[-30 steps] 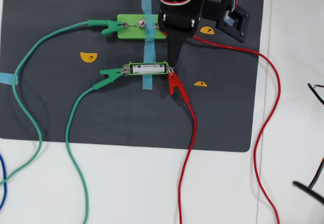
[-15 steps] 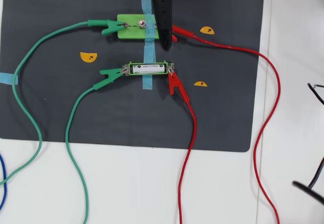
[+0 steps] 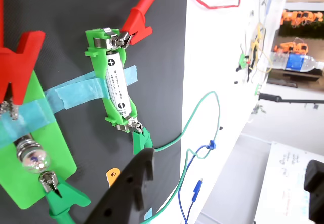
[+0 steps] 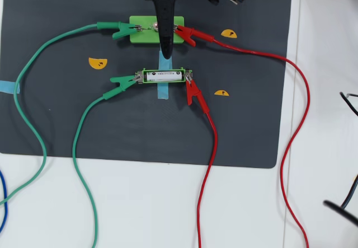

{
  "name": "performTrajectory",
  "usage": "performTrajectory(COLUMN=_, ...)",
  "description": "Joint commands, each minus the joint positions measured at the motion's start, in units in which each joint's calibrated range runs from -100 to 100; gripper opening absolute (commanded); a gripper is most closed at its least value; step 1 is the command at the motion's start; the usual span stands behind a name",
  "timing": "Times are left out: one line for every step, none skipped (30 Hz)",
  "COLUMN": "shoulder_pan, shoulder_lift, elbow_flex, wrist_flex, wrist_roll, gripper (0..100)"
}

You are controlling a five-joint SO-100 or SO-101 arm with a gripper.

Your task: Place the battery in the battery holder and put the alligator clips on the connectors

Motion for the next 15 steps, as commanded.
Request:
performTrajectory(shoulder_pan=0.88, shoulder_lift=-0.49, elbow_flex=0.93, wrist_flex=-0.51, wrist_roll=-0.35, gripper=30)
performTrajectory(shoulder_pan=0.57, shoulder_lift=-0.49, elbow_flex=1.81, wrist_flex=-0.60, wrist_roll=-0.35, gripper=30)
performTrajectory(shoulder_pan=0.27, shoulder_lift=-0.49, elbow_flex=2.43, wrist_flex=-0.60, wrist_roll=-0.35, gripper=30)
performTrajectory(shoulder_pan=0.17, shoulder_lift=-0.49, elbow_flex=2.60, wrist_flex=-0.60, wrist_roll=-0.35, gripper=30)
performTrajectory(shoulder_pan=0.17, shoulder_lift=-0.49, elbow_flex=2.51, wrist_flex=-0.60, wrist_roll=-0.35, gripper=30)
performTrajectory(shoulder_pan=0.17, shoulder_lift=-0.49, elbow_flex=2.51, wrist_flex=-0.60, wrist_roll=-0.35, gripper=30)
performTrajectory(shoulder_pan=0.17, shoulder_lift=-0.49, elbow_flex=2.51, wrist_flex=-0.60, wrist_roll=-0.35, gripper=30)
performTrajectory(shoulder_pan=0.17, shoulder_lift=-0.49, elbow_flex=2.51, wrist_flex=-0.60, wrist_roll=-0.35, gripper=30)
performTrajectory(shoulder_pan=0.17, shoulder_lift=-0.49, elbow_flex=2.60, wrist_flex=-0.60, wrist_roll=-0.35, gripper=30)
performTrajectory(shoulder_pan=0.17, shoulder_lift=-0.49, elbow_flex=2.69, wrist_flex=-0.60, wrist_roll=-0.35, gripper=30)
performTrajectory(shoulder_pan=0.17, shoulder_lift=-0.49, elbow_flex=2.86, wrist_flex=-0.60, wrist_roll=-0.35, gripper=30)
performTrajectory(shoulder_pan=0.27, shoulder_lift=-0.49, elbow_flex=2.95, wrist_flex=-0.60, wrist_roll=-0.35, gripper=30)
performTrajectory(shoulder_pan=0.37, shoulder_lift=-0.58, elbow_flex=2.95, wrist_flex=-0.60, wrist_roll=-0.35, gripper=30)
performTrajectory(shoulder_pan=0.47, shoulder_lift=-0.58, elbow_flex=2.95, wrist_flex=-0.60, wrist_roll=-0.35, gripper=30)
performTrajectory(shoulder_pan=0.67, shoulder_lift=-0.58, elbow_flex=2.95, wrist_flex=-0.60, wrist_roll=-0.35, gripper=30)
